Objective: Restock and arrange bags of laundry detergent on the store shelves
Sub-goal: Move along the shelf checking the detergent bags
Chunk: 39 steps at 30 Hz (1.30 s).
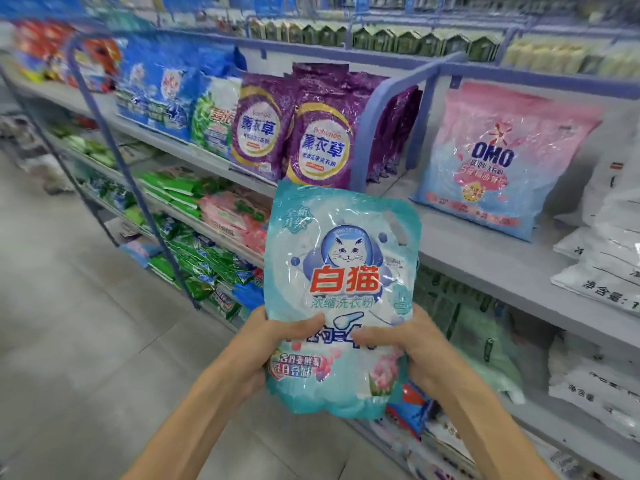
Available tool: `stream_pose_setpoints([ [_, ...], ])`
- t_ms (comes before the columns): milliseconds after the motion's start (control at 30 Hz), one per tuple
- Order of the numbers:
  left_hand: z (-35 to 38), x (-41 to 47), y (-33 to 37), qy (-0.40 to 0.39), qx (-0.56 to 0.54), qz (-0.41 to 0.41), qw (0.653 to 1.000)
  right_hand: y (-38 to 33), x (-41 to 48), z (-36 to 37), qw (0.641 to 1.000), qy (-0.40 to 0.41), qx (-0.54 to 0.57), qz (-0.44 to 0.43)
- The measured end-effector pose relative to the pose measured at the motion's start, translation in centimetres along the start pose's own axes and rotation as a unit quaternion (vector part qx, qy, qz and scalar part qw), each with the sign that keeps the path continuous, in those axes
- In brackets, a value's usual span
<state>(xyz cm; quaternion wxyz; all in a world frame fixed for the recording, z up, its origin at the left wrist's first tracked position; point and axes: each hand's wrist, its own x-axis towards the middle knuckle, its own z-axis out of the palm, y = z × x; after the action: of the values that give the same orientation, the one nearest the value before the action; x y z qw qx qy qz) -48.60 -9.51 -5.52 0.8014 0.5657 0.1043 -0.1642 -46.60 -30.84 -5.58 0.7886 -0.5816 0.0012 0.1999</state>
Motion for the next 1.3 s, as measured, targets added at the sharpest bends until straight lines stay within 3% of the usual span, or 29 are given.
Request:
stream_pose_setpoints([
  [333,-14.4,2.3,8.3,0.056,-0.010,0.032,0.998,-0.5,12.2,13.2,0.999,0.002,-0.045,-0.022],
  [767,-33.8,5.7,20.2,0.104,-0.086,0.075,0.988,-0.2,29.3,32.4,1.000,-0.010,-0.011,0.002],
  [1133,-48.0,14.2,28.9,0.131,-0.081,0.083,0.985,-1.2,45.3,43.7,0.998,-0.056,-0.013,0.011],
  [1300,-54.8,17.2,33.8,0.188,-0.083,0.101,0.973,-1.4,53.1,50.1,0.995,-0.097,-0.018,0.020],
])
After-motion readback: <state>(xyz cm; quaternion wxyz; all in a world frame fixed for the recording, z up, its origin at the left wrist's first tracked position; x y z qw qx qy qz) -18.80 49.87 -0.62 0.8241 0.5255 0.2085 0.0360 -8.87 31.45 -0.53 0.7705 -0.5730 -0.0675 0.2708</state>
